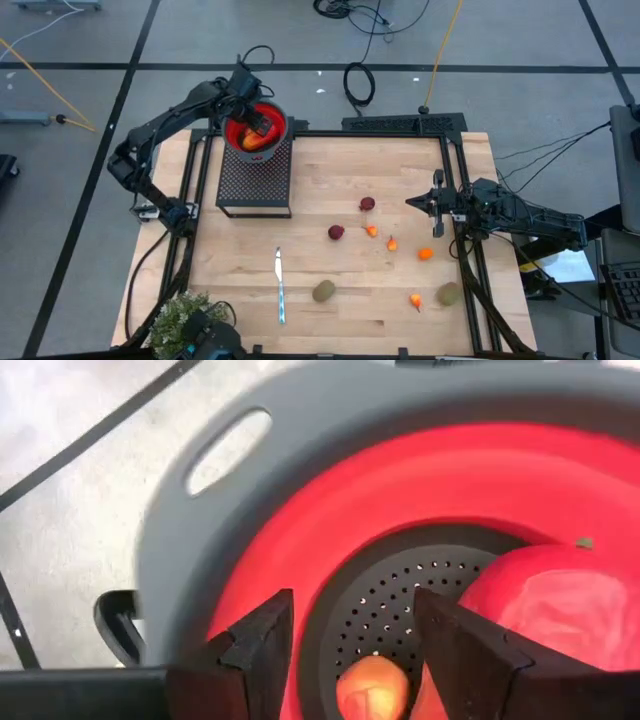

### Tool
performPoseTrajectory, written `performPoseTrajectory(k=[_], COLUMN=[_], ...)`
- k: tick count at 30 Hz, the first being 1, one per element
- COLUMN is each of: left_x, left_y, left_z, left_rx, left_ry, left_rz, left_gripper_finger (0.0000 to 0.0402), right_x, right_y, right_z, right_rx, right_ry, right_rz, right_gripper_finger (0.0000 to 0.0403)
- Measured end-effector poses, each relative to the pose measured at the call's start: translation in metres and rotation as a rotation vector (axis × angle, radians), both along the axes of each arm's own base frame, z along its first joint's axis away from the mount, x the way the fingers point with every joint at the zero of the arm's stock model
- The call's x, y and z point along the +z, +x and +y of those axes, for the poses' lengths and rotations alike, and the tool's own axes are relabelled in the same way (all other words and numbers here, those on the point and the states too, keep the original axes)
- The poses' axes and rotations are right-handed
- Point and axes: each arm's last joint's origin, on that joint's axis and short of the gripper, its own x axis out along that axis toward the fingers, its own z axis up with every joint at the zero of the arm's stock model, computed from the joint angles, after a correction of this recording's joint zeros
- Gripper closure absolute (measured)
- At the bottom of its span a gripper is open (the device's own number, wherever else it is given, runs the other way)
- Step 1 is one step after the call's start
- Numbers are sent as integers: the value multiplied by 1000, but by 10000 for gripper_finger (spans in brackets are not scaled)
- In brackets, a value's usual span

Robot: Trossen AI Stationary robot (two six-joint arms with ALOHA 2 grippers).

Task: Pick & Place Fruit
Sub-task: Put the kiwi into the red strainer bowl on the shelf

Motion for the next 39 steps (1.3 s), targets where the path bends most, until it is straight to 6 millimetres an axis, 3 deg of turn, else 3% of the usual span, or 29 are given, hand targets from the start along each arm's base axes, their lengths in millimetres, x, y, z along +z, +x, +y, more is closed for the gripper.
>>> performPoseTrajectory(k=[14, 29, 39], left_x=[53, 85, 97], left_y=[5, 53, 76], left_z=[-55, -111, -158], left_rx=[-85, -400, -576], left_ry=[120, 144, 147], left_rz=[-259, -650, -785], left_gripper_finger=[236, 305, 355], right_x=[0, 0, 0], right_y=[0, 0, 0], right_z=[0, 0, 0], right_rx=[0, 4, 4], right_ry=[0, 0, 0], right_rz=[0, 0, 0], right_gripper_finger=[403, 403, 403])
